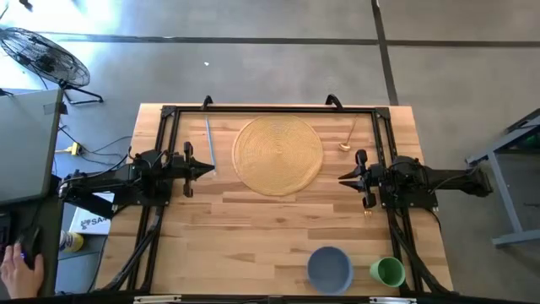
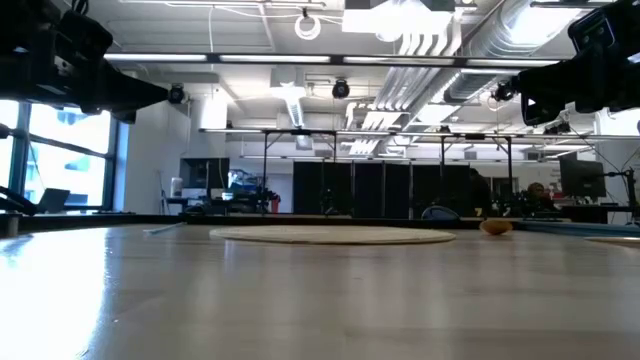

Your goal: Pick & Place Utensil

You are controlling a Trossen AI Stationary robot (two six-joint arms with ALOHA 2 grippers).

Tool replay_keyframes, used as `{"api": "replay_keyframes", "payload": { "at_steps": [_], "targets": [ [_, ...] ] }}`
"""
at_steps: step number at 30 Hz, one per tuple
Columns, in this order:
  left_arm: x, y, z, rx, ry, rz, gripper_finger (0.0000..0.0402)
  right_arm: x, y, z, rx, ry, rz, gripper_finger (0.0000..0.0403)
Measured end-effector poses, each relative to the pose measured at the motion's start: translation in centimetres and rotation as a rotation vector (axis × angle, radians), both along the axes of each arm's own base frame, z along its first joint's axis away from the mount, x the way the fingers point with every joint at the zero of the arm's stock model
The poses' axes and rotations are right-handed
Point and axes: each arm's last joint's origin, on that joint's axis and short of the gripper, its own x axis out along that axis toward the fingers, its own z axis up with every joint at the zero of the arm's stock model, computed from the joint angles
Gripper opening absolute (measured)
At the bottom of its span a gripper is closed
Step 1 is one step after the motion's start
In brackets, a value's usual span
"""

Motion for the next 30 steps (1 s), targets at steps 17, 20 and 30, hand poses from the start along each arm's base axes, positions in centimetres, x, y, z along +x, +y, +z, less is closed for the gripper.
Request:
{"api": "replay_keyframes", "payload": {
  "at_steps": [17,20,30],
  "targets": [
    [0.0,0.0,0.0,0.0,0.0,-0.001,0.0001,0.0,0.0,0.0,0.0,0.0,0.0,0.0051],
    [0.0,0.0,0.0,0.0,0.0,0.0,0.0001,0.0,0.0,0.0,0.0,0.0,0.0,0.0053],
    [0.0,0.0,0.0,0.0,0.0,0.0,0.0001,0.0,-0.02,0.0,-0.049,-0.004,-0.008,0.0053]
  ]
}}
